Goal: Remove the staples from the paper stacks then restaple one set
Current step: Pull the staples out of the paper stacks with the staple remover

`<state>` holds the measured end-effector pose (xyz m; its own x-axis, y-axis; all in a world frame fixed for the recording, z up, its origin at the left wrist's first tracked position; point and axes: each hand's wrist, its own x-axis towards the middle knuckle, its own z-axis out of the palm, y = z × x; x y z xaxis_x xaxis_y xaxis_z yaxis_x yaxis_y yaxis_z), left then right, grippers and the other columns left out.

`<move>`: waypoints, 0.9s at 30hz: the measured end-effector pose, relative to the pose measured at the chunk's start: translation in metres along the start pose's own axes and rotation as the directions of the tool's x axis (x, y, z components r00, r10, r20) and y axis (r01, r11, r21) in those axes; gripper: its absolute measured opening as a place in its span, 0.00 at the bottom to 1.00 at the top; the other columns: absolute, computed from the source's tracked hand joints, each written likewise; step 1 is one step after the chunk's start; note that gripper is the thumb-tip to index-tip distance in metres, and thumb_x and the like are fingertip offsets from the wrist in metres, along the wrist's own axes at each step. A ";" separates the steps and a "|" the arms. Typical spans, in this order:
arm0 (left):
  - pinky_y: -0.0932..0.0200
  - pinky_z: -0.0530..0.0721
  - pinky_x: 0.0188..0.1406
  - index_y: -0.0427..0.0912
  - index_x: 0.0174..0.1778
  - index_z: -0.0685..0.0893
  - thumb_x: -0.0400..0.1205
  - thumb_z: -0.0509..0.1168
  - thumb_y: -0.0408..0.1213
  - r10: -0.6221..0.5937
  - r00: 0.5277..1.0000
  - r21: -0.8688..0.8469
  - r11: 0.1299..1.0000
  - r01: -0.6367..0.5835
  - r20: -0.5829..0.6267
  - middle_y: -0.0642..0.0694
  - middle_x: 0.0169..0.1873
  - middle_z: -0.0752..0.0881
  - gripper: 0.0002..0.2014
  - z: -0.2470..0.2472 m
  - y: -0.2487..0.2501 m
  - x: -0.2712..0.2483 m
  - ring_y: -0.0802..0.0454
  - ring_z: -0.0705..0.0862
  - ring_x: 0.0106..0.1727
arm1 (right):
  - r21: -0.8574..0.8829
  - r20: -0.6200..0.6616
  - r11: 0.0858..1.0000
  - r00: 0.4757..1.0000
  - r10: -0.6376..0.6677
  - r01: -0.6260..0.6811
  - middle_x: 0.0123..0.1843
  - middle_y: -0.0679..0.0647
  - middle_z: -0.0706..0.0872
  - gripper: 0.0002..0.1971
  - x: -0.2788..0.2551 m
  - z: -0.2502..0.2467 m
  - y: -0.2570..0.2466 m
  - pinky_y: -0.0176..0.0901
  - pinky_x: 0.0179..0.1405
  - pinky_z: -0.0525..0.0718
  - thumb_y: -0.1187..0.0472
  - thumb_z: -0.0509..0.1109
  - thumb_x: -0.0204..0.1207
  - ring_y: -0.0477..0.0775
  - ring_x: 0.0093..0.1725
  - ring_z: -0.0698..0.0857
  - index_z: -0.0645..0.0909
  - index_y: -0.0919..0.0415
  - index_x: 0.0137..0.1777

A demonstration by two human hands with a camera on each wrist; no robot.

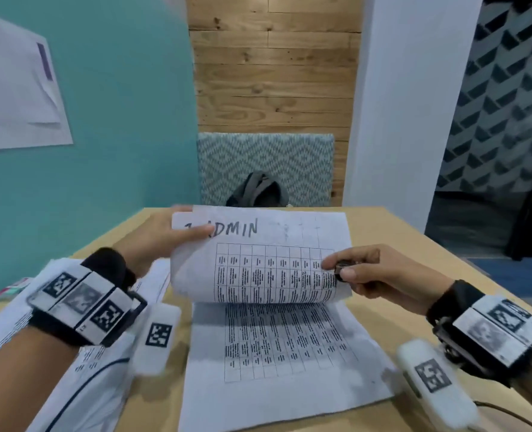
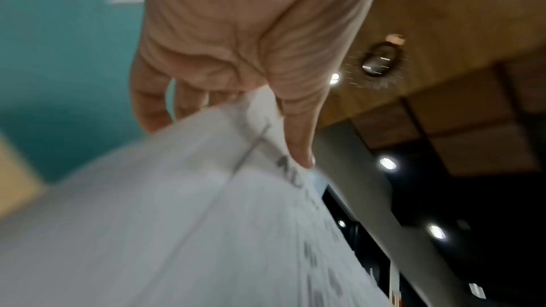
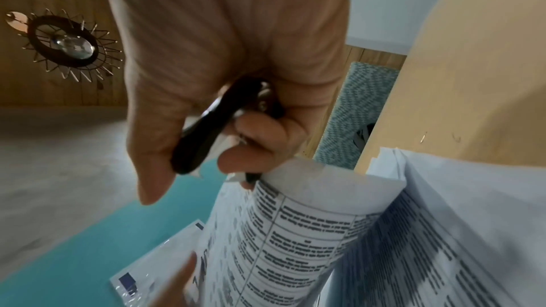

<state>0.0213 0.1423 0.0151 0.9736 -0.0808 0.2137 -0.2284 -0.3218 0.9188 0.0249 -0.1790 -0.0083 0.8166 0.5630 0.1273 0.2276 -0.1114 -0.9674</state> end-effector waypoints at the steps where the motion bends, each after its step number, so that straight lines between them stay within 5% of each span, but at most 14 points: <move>1: 0.61 0.81 0.49 0.46 0.68 0.75 0.59 0.77 0.57 0.050 0.994 0.093 0.995 -0.041 -0.093 0.42 0.65 0.81 0.42 0.001 0.013 0.001 0.53 0.84 0.54 | -0.001 0.009 1.000 1.000 0.003 -0.003 0.27 0.46 0.79 0.39 0.001 0.001 0.001 0.27 0.20 0.67 0.40 0.87 0.35 0.43 0.23 0.73 0.88 0.61 0.47; 3: 0.52 0.73 0.63 0.51 0.76 0.65 0.65 0.71 0.58 0.205 0.959 0.502 0.861 -0.080 -0.198 0.44 0.71 0.73 0.43 0.011 0.038 0.004 0.51 0.73 0.67 | -0.004 0.021 1.000 1.000 0.003 -0.003 0.28 0.47 0.80 0.39 0.001 0.003 0.000 0.27 0.20 0.67 0.40 0.87 0.35 0.43 0.23 0.74 0.88 0.61 0.48; 5: 0.41 0.68 0.69 0.54 0.76 0.64 0.66 0.67 0.65 0.304 0.949 0.859 0.506 -0.082 -0.089 0.46 0.73 0.70 0.42 0.032 0.059 0.007 0.47 0.66 0.74 | -0.005 0.031 1.000 1.000 0.006 -0.006 0.29 0.48 0.80 0.38 0.001 0.004 0.000 0.28 0.21 0.68 0.40 0.87 0.36 0.43 0.24 0.74 0.88 0.60 0.47; 6: 0.41 0.67 0.69 0.55 0.74 0.68 0.69 0.65 0.65 0.285 0.958 0.906 0.411 -0.102 -0.022 0.48 0.72 0.72 0.38 0.044 0.067 0.009 0.47 0.67 0.74 | -0.009 0.034 1.000 0.999 0.010 -0.009 0.29 0.48 0.80 0.37 0.000 0.004 0.000 0.28 0.21 0.68 0.40 0.87 0.37 0.43 0.24 0.74 0.88 0.60 0.47; 7: 0.43 0.70 0.68 0.54 0.70 0.73 0.72 0.64 0.63 0.229 0.973 0.898 0.419 -0.134 0.038 0.50 0.67 0.76 0.32 0.055 0.074 0.011 0.49 0.71 0.71 | -0.011 0.038 1.000 0.999 0.015 -0.015 0.28 0.48 0.80 0.37 0.000 0.005 0.001 0.28 0.21 0.67 0.41 0.87 0.38 0.43 0.24 0.74 0.88 0.60 0.48; 9: 0.55 0.78 0.53 0.49 0.56 0.82 0.77 0.64 0.56 0.109 0.980 0.783 0.589 -0.201 0.169 0.52 0.48 0.83 0.17 0.070 0.078 0.017 0.54 0.81 0.54 | -0.009 0.044 0.999 0.999 0.033 -0.033 0.27 0.47 0.79 0.34 -0.003 0.005 0.002 0.28 0.21 0.67 0.48 0.86 0.41 0.43 0.23 0.73 0.87 0.62 0.49; 11: 0.62 0.73 0.34 0.47 0.41 0.83 0.79 0.66 0.48 0.049 0.959 0.676 0.699 -0.232 0.278 0.56 0.30 0.79 0.09 0.076 0.073 0.023 0.58 0.77 0.33 | -0.010 0.050 0.998 0.997 0.060 -0.060 0.27 0.47 0.79 0.28 -0.007 0.004 0.003 0.28 0.20 0.66 0.53 0.81 0.48 0.43 0.23 0.72 0.86 0.63 0.50; 14: 0.62 0.68 0.29 0.47 0.32 0.83 0.78 0.68 0.44 0.013 0.952 0.586 0.785 -0.200 0.306 0.57 0.20 0.76 0.10 0.075 0.061 0.030 0.61 0.71 0.22 | -0.080 -0.012 0.994 0.997 0.073 -0.074 0.30 0.47 0.80 0.30 -0.012 0.003 0.000 0.28 0.20 0.67 0.50 0.84 0.44 0.43 0.24 0.72 0.88 0.61 0.49; 16: 0.63 0.69 0.28 0.48 0.31 0.83 0.78 0.68 0.45 -0.009 0.956 0.579 0.797 -0.170 0.293 0.59 0.17 0.76 0.10 0.075 0.056 0.032 0.62 0.71 0.19 | -0.184 -0.170 0.983 0.985 -0.006 -0.026 0.35 0.46 0.82 0.35 -0.013 -0.003 -0.008 0.29 0.20 0.68 0.41 0.87 0.39 0.41 0.26 0.74 0.88 0.56 0.48; 18: 0.64 0.70 0.29 0.48 0.32 0.84 0.78 0.68 0.46 -0.033 0.959 0.592 0.793 -0.147 0.282 0.59 0.19 0.78 0.10 0.074 0.054 0.033 0.62 0.72 0.20 | -0.289 -0.306 0.957 0.946 -0.106 0.014 0.43 0.49 0.81 0.31 -0.011 -0.007 -0.021 0.28 0.21 0.70 0.43 0.86 0.46 0.37 0.28 0.76 0.87 0.52 0.50; 23: 0.53 0.74 0.40 0.40 0.43 0.87 0.78 0.68 0.46 -0.095 0.938 0.551 0.827 -0.112 0.333 0.40 0.34 0.85 0.12 0.069 0.050 0.034 0.50 0.78 0.33 | -0.365 -0.160 0.930 0.981 -0.106 0.041 0.44 0.48 0.82 0.29 0.009 0.006 -0.049 0.30 0.27 0.76 0.57 0.82 0.53 0.39 0.31 0.79 0.80 0.56 0.57; 25: 0.53 0.74 0.38 0.37 0.43 0.86 0.80 0.67 0.44 -0.094 0.928 0.528 0.841 -0.119 0.360 0.42 0.33 0.84 0.12 0.069 0.050 0.033 0.50 0.77 0.32 | -0.559 -0.124 0.825 0.975 -0.185 0.086 0.49 0.48 0.83 0.25 0.020 0.017 -0.050 0.31 0.41 0.80 0.63 0.83 0.58 0.42 0.41 0.83 0.79 0.58 0.54; 27: 0.54 0.74 0.38 0.37 0.42 0.86 0.80 0.66 0.43 -0.085 0.922 0.515 0.847 -0.132 0.377 0.46 0.32 0.83 0.12 0.067 0.049 0.033 0.51 0.77 0.31 | -0.773 -0.083 0.613 0.932 -0.354 0.164 0.50 0.48 0.82 0.23 0.028 0.027 -0.045 0.24 0.48 0.75 0.64 0.83 0.59 0.44 0.47 0.80 0.80 0.57 0.52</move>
<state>0.0419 0.0607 0.0450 0.9154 -0.4026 -0.0064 -0.3248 -0.7478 0.5791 0.0230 -0.1365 0.0332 0.7241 0.4961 0.4792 0.6835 -0.6090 -0.4023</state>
